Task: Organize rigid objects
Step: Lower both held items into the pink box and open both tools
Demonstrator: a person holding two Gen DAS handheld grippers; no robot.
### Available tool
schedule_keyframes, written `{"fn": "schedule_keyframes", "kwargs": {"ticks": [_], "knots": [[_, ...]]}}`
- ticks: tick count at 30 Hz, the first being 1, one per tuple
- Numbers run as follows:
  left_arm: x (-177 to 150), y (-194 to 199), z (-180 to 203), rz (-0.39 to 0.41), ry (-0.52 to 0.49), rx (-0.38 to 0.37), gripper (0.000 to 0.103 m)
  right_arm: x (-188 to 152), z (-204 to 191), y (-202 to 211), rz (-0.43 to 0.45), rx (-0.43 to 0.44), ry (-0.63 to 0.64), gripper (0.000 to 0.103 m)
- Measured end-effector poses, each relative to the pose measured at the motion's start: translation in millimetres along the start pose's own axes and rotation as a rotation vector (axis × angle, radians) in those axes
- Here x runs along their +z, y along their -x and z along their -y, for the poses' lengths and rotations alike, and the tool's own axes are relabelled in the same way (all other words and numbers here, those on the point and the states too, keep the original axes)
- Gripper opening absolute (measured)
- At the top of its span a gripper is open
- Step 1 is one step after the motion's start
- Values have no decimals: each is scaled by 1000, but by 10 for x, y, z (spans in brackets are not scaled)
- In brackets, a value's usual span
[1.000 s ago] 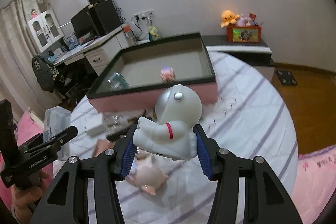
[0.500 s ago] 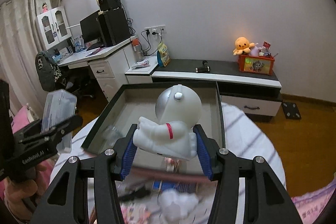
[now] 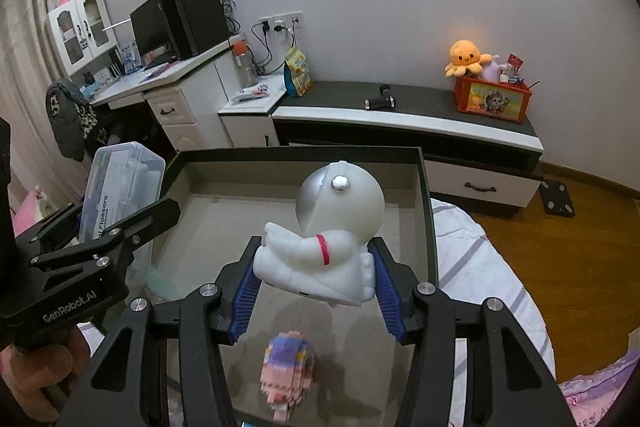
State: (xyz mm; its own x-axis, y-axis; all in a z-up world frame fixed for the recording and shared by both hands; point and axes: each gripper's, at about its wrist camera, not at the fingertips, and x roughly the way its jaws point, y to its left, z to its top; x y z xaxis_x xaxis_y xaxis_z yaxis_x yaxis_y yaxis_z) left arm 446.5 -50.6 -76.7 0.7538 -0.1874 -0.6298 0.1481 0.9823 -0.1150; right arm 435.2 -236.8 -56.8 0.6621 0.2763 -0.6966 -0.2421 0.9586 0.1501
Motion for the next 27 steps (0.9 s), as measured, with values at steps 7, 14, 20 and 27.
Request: {"fn": "schedule_keyframes", "kwargs": {"ticks": [7,14,20,27], "knots": [[30,-62,17,-24,-8,37,93,-2,43,-102,-26,-17,-16,82],[-53,362,-88,50,12,53,103,-68,82,147,13,-59,-64,89],[-197,908,-196,107,47,30,103,-258,61,594,65,-75,-118,89],[-467,1485,-202,138,46,33,103,-536,-79,1181,149,-74,-146,90]]}}
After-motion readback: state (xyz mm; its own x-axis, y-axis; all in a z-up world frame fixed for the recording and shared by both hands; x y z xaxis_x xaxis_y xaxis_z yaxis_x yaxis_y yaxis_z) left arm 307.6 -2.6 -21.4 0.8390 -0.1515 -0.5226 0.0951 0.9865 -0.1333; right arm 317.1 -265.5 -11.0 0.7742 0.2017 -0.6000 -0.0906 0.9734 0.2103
